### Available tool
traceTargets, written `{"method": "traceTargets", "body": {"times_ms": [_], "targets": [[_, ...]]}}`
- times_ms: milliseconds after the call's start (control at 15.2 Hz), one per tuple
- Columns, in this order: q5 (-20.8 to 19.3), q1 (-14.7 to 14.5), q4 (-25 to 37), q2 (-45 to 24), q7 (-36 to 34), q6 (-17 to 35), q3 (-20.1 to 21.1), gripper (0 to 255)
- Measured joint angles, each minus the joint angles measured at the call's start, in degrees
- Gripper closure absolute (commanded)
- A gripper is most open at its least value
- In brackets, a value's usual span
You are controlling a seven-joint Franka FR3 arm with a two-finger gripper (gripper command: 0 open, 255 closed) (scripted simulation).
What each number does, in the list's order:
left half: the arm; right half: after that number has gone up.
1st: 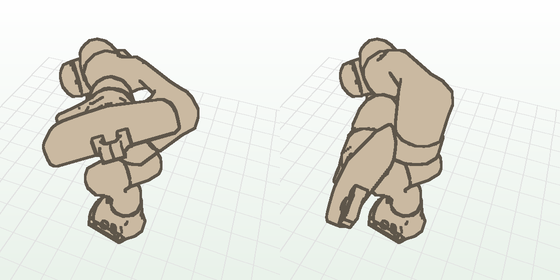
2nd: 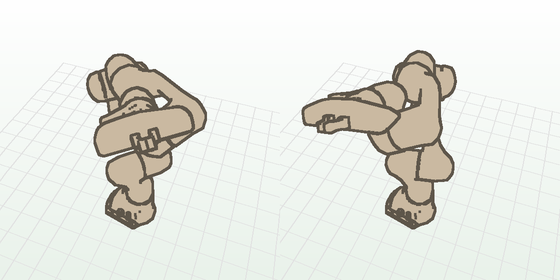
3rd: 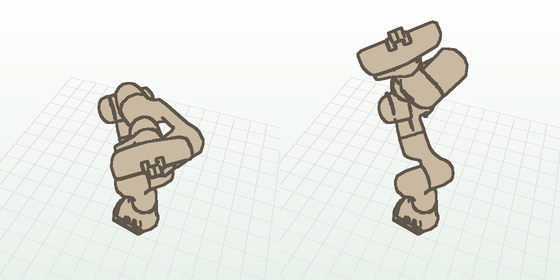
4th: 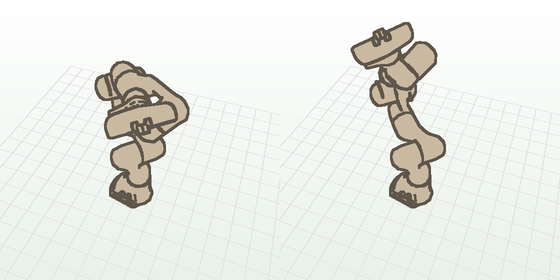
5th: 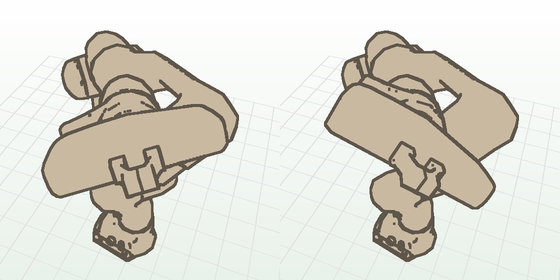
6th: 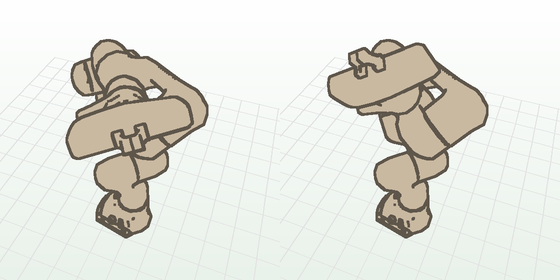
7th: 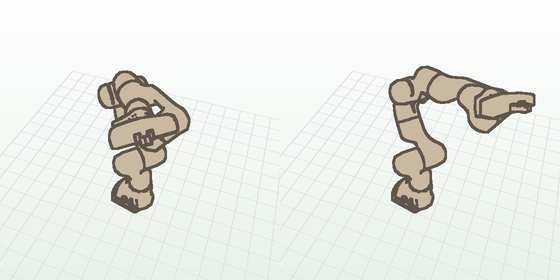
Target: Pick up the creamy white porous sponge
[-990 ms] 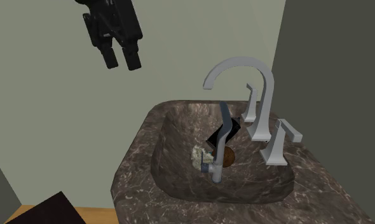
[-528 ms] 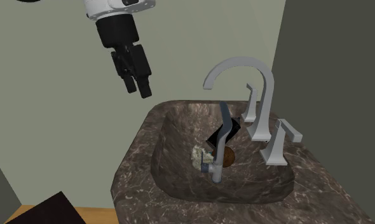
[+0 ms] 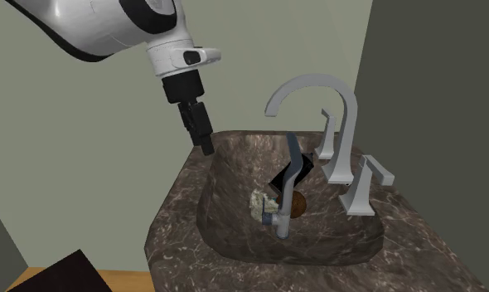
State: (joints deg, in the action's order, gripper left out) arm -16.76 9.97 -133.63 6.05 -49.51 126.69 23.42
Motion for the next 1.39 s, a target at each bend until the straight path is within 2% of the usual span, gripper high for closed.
{"method": "traceTargets", "body": {"times_ms": [264,660,990,1254,1386], "targets": [[-7.76,0.10,5.63,-10.94,-11.70,1.01,0.84,0],[-16.70,-2.75,16.90,-26.59,-24.85,-0.41,-2.31,0],[-20.32,-6.25,28.86,-39.29,-32.11,-2.94,-5.99,0],[-21.14,-8.17,38.10,-47.96,-35.55,-5.00,-8.67,0],[-21.52,-8.55,39.47,-49.92,-36.47,-4.69,-9.28,0]]}}
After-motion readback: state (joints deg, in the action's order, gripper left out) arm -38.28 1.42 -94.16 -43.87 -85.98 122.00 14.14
